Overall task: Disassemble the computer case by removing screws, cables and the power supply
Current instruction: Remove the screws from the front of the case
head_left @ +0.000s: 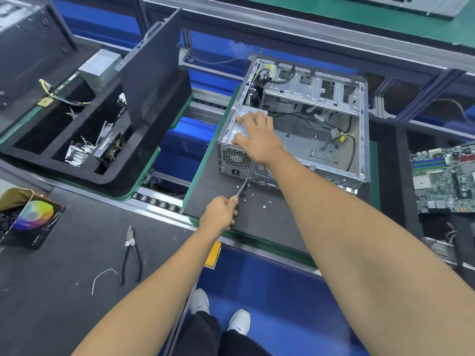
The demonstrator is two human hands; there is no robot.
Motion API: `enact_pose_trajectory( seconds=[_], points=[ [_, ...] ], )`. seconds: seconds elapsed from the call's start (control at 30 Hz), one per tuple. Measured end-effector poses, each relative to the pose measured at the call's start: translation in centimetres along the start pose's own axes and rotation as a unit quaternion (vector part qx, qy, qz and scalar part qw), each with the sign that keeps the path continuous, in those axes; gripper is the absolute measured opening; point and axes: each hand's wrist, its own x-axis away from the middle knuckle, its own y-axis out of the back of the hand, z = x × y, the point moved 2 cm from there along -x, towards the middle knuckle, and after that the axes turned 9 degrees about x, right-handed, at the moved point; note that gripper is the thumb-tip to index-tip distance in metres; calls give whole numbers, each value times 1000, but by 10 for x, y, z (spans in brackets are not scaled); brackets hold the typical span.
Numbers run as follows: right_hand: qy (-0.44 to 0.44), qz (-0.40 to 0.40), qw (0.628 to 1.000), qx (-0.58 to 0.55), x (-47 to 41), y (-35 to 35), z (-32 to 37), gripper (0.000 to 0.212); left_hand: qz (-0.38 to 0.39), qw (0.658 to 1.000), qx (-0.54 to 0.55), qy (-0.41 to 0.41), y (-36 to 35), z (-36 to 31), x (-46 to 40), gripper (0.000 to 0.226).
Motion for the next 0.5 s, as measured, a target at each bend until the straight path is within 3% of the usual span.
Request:
enact_pose_trajectory(
  seconds=[0.1,0.2,0.5],
  points=[
    [4,-1,1000,0,0,0,0,56,2,998,-55,-24,1,-6,1,44],
    [4,-2,1000,-3,0,0,0,56,-7,999,-29,-45,3,-7,4,46],
    [6,-1,1000,-2,-1,0,-1,56,-13,1000,-13,-12,7,3,2,38]
  ],
)
